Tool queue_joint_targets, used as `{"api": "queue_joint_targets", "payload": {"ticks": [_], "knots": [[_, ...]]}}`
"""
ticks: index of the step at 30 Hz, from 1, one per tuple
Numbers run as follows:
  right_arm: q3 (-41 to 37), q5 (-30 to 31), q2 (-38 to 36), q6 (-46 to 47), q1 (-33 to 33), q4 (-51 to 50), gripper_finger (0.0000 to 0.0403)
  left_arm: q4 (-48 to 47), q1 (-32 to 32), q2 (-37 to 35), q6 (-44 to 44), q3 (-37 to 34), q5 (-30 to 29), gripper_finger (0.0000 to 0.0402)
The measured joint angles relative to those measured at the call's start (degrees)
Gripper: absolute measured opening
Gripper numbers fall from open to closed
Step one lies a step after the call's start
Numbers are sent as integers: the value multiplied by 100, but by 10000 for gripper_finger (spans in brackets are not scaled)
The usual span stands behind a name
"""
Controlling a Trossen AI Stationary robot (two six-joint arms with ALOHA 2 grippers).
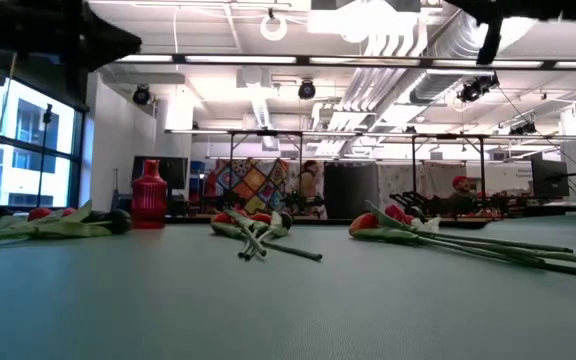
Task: Sort flowers into vase by color
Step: Put the yellow flower into the green vase
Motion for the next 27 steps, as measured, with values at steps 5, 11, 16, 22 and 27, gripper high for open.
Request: {"api": "queue_joint_targets", "payload": {"ticks": [5, 11, 16, 22, 27], "knots": [[772, 826, 21, 398, -195, -1586, 0, -10, 0, 909, -22, 687, -128, 49], [1317, 1094, -52, -108, -370, -4005, 0, -453, -22, 1842, -385, 1353, -79, 49], [1395, 1172, -48, 20, -408, -4410, 0, -648, -8, 2448, -1108, 1480, -73, 49], [1405, 270, 421, 1311, -568, -5273, 1, -790, 33, 2880, -1784, 1487, 234, 49], [1399, -753, 1386, 2098, -821, -5582, 15, -1201, 295, 3080, -2181, 1485, 963, 60]]}}
